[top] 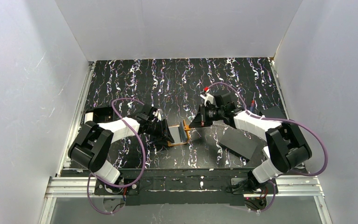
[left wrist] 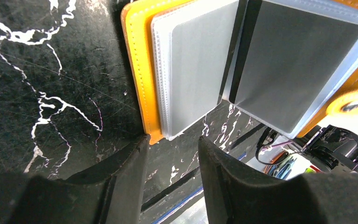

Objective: Put the credit cards into the card holder
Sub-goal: Close the card holder at the center of the board.

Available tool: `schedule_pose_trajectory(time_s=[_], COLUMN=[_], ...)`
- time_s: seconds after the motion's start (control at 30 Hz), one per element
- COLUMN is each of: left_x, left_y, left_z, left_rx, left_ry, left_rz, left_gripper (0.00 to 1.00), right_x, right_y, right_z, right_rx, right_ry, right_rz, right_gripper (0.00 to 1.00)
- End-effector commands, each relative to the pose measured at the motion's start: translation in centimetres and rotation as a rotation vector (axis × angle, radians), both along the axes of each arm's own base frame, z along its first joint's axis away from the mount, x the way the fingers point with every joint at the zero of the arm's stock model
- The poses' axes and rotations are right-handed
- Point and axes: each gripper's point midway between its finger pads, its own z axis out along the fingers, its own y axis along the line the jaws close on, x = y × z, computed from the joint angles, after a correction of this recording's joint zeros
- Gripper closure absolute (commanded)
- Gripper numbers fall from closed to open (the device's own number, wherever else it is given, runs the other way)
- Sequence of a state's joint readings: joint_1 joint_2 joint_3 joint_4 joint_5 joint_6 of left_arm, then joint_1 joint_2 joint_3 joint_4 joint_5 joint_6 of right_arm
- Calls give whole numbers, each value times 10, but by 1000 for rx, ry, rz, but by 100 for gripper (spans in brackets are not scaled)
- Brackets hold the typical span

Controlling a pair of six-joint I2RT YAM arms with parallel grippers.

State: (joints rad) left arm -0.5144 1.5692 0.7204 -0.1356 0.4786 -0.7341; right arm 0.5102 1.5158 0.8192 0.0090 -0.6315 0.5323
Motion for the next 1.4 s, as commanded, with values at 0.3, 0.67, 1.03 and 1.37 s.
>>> schedule_pose_trajectory(time_s=[0.3, 0.67, 1.03, 1.37], left_x=[-13, -32, -13, 4], left_y=[23, 56, 55, 46], left_z=[10, 51, 66, 52], left_rx=[56, 100, 50, -68], left_ry=[-83, -148, -195, -136], left_rz=[40, 132, 203, 234], left_gripper=[46, 36, 31, 30], right_x=[-7, -8, -27, -34], right_y=[54, 63, 112, 85], right_z=[3, -6, -27, -43], right_rx=[219, 283, 307, 16], right_ry=[113, 166, 200, 53], right_rz=[20, 27, 130, 299], right_gripper=[99, 99, 77, 47])
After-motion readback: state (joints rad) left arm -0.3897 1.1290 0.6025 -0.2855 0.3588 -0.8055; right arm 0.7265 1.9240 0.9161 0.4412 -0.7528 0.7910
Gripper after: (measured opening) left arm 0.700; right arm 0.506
